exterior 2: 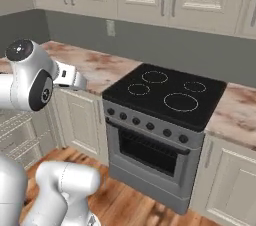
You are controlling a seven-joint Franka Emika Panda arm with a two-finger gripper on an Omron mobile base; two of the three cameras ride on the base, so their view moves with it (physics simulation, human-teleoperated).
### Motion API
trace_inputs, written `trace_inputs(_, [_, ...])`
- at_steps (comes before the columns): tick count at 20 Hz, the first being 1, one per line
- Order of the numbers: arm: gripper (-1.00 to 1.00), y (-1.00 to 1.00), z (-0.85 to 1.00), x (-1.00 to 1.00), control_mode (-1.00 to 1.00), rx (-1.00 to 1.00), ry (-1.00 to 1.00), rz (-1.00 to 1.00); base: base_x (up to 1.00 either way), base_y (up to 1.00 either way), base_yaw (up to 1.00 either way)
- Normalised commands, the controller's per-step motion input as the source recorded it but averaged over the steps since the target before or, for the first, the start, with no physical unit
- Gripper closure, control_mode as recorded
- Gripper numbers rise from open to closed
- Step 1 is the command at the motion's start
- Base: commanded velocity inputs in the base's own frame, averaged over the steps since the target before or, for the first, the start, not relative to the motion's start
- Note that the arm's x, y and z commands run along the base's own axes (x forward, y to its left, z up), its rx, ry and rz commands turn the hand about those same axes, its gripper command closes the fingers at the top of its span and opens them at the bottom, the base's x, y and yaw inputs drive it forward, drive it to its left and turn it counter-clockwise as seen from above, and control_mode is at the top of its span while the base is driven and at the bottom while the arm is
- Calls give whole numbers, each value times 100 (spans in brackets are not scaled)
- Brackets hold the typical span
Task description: Move the can and asparagus from the second highest shelf to the top shelf to make space. Then, place the pitcher from the counter on the cleared second highest shelf.
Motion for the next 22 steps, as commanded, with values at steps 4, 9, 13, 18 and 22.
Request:
trace_inputs(4, [-100, 0, 0, 0, 100, 0, 0, 0, 58, 73, 51])
trace_inputs(9, [-100, 0, 0, 0, 100, 0, 0, 0, 43, 49, 59])
trace_inputs(13, [-100, 0, 0, 0, 100, 0, 0, 0, 48, 9, 61])
trace_inputs(18, [-100, 0, 0, 0, 100, 0, 0, 0, 35, -6, 52])
trace_inputs(22, [-100, 0, 0, 0, 100, 0, 0, 0, 15, -21, 46])
